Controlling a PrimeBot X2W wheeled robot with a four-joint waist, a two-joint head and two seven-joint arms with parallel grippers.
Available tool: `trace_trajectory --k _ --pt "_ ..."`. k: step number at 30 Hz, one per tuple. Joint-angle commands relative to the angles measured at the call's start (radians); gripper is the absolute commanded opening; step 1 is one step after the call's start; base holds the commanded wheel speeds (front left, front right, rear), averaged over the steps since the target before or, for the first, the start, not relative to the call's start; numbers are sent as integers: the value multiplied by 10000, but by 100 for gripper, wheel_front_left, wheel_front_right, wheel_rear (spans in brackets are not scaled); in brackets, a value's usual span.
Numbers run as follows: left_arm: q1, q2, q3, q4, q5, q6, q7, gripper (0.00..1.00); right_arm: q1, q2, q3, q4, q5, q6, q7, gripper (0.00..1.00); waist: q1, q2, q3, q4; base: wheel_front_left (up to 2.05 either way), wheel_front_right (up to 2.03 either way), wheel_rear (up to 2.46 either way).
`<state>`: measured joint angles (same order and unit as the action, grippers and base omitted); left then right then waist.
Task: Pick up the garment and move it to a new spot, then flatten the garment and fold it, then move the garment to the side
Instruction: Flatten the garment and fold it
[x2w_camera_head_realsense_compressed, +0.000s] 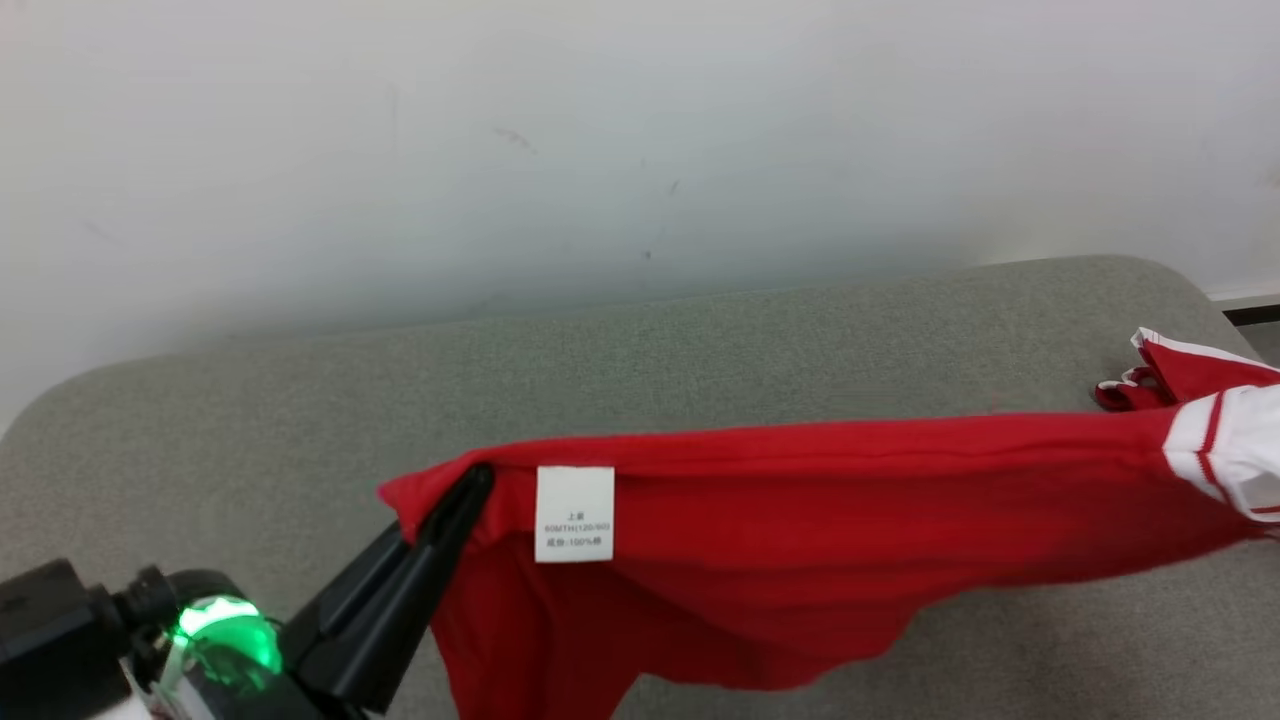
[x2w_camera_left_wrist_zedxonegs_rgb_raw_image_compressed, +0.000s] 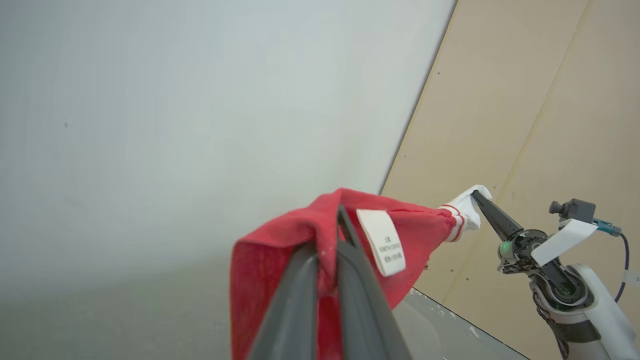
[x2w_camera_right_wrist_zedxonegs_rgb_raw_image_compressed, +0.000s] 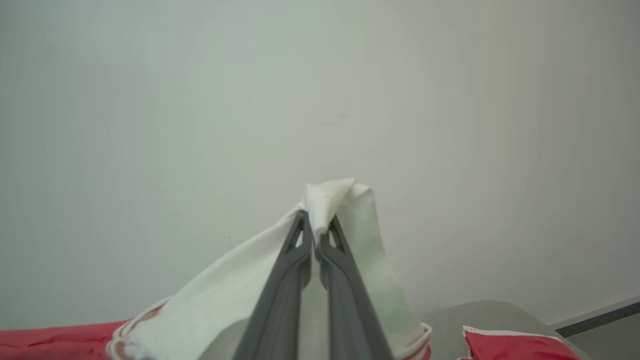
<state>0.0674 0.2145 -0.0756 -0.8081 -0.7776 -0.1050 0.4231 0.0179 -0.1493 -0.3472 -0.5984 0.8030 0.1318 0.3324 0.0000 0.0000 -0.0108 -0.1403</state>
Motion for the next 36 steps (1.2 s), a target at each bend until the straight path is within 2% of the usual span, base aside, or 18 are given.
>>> trace_trajectory --k 1,5,9,11,17,21,26,30,33,36 --pt "-360 152 51 -107 -136 35 179 0 -279 109 -198 -244 84 -26 166 0 0 0 33 1 0 0 0" --pt "-1306 445 36 84 -83 128 732 0 -1143 342 -295 -570 136 -26 736 0 0 0 247 7 0 0 0" --pt "-2476 796 -19 931 124 130 1242 0 -2484 439 127 -64 -308 -26 1316 0 0 0 930 78 0 0 0" --pt "-3266 1043 91 1574 358 126 1399 0 -3375 524 433 451 -629 -23 1556 0 0 0 1402 122 0 0 0" --pt "-6293 1142 -173 4037 517 16 1596 0 -6476 897 1207 2615 -2004 -23 1901 0 0 0 2918 454 0 0 0" --pt "-8863 1047 -390 5898 1149 -46 1239 0 -9070 959 1262 4473 -3118 -23 1483 0 0 0 3910 647 0 0 0" --pt "-12232 937 -873 8531 2524 -164 -720 0 -12224 980 1079 7167 -3674 -23 -17 0 0 0 4891 800 0 0 0" --pt "-14271 712 -1042 10531 2968 -222 -2592 0 -14050 951 1203 8849 -3835 -23 -1415 0 0 0 5474 740 0 0 0" --pt "-15144 710 -1338 11914 3415 -235 -3821 0 -14730 965 1315 9813 -3796 -25 -2314 0 0 0 5782 776 0 0 0" --pt "-15360 662 -1779 13084 3710 -245 -4825 0 -14569 967 1591 10344 -3668 -23 -2854 0 0 0 5942 771 0 0 0"
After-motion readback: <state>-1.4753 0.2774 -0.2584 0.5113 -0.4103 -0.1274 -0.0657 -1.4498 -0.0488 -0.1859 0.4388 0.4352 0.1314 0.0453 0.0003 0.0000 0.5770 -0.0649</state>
